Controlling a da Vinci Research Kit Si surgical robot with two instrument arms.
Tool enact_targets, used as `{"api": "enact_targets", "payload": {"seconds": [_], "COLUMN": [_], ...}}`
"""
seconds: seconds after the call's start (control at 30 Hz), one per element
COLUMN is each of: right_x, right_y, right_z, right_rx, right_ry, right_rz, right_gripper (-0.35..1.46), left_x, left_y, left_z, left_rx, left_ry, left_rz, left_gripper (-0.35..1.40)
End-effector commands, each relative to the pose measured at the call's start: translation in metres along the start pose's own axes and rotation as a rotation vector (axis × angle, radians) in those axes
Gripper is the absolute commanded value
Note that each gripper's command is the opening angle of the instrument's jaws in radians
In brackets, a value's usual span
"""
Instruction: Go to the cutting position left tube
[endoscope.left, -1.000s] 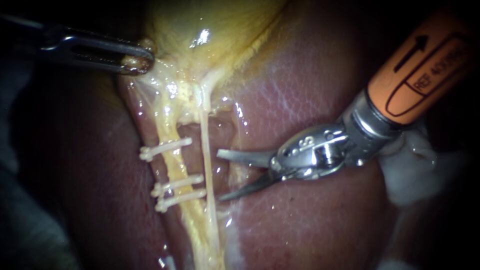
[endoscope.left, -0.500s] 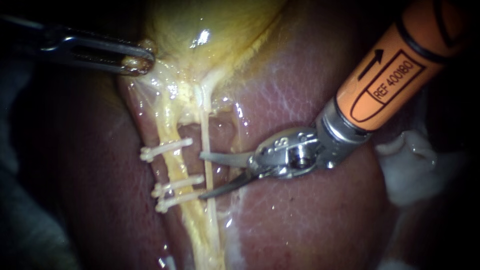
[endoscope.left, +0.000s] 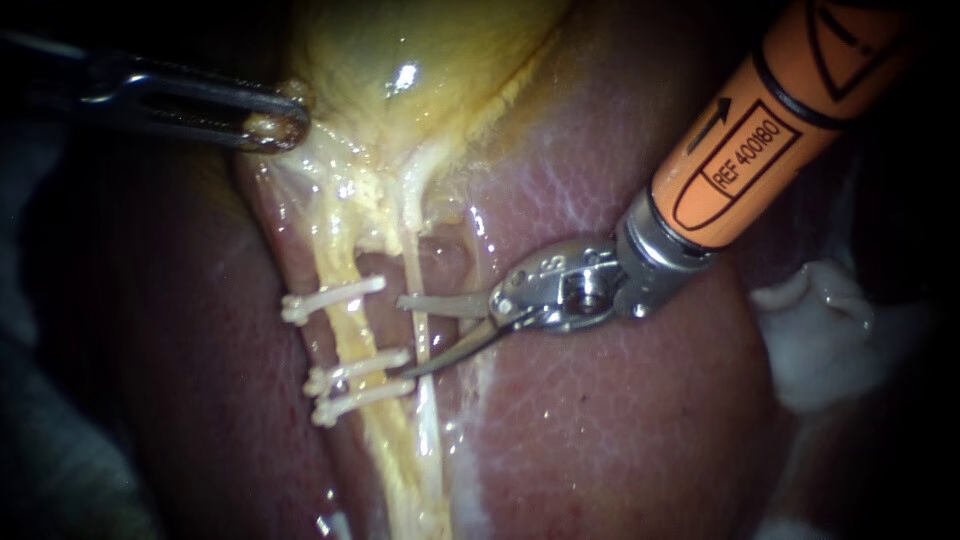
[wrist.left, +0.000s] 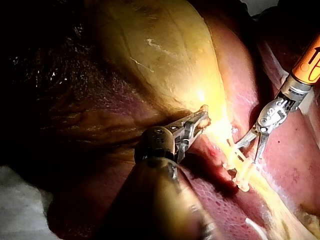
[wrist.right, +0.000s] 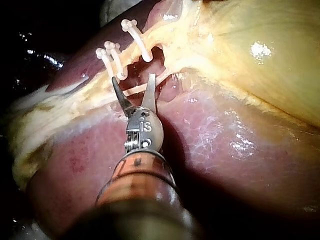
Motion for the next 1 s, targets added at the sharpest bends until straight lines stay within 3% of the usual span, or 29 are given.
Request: {"api": "enact_targets", "payload": {"seconds": [0.03, 0.23, 0.37, 0.63, 0.87, 1.0], "right_x": [0.0002, 0.0012, 0.0018, 0.0027, 0.0046, 0.0049], "right_y": [0.0000, 0.0003, 0.0004, -0.0007, -0.0008, -0.0009], "right_z": [0.0002, 0.0015, 0.0028, 0.0048, 0.0074, 0.0085], "right_rx": [0.012, 0.104, 0.130, 0.225, 0.243, 0.243], "right_ry": [0.008, 0.066, 0.081, 0.147, 0.203, 0.204], "right_rz": [0.002, 0.041, 0.049, 0.048, 0.055, 0.059], "right_gripper": [1.38, 1.40, 1.40, 1.38, 1.35, 1.31], "left_x": [0.0000, 0.0000, 0.0000, 0.0001, 0.0001, 0.0001], "left_y": [0.0000, 0.0001, 0.0002, 0.0002, 0.0002, 0.0003], "left_z": [0.0000, 0.0000, 0.0000, 0.0000, 0.0000, 0.0000], "left_rx": [0.000, 0.000, 0.001, 0.001, 0.001, 0.001], "left_ry": [0.000, 0.000, 0.000, 0.000, 0.000, 0.000], "left_rz": [0.000, 0.000, -0.001, -0.001, -0.001, -0.001], "left_gripper": [-0.35, -0.35, -0.35, -0.35, -0.35, -0.35]}}
